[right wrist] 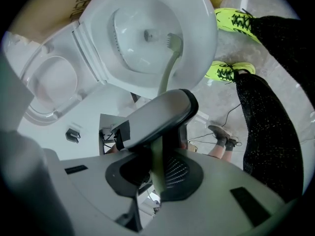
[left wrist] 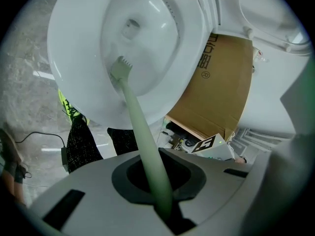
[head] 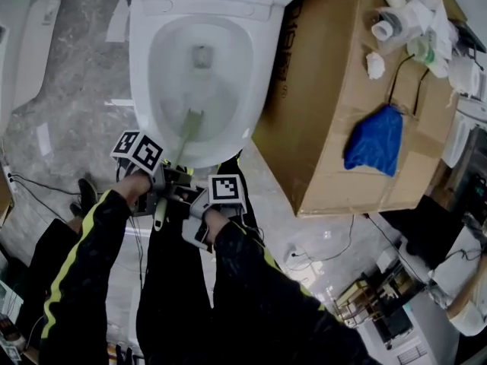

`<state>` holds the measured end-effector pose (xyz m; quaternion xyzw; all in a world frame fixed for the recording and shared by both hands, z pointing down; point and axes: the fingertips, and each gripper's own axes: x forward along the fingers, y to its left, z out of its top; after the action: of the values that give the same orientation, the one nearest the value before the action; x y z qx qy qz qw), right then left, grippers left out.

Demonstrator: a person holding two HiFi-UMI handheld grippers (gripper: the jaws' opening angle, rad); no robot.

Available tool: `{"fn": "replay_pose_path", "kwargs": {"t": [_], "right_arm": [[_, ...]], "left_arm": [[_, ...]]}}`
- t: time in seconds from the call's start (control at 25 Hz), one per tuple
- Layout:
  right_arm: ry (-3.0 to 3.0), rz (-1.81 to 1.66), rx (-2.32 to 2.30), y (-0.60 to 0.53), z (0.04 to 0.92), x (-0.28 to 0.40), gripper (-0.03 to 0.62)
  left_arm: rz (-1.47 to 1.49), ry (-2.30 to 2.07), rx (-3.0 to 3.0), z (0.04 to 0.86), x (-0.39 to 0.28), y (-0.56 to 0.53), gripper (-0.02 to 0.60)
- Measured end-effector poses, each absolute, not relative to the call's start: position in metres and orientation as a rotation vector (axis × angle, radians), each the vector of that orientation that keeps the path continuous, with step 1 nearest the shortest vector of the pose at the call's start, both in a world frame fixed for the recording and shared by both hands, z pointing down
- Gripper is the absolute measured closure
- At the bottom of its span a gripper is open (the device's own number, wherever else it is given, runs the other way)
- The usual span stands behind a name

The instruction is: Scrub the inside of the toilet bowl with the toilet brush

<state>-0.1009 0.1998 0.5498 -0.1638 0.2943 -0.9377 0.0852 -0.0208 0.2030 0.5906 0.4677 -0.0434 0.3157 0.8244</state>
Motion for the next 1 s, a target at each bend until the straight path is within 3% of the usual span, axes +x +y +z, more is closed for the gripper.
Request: {"fn": "replay_pose_path", "kwargs": {"t": [1.0], "right_arm": [[1.135, -3.059, -0.206, 0.193, 0.551, -0.11, 0.539]], "left_arm": [[0.478, -0.388, 0.963, 0.601, -0.038, 0.17, 0.557]]}}
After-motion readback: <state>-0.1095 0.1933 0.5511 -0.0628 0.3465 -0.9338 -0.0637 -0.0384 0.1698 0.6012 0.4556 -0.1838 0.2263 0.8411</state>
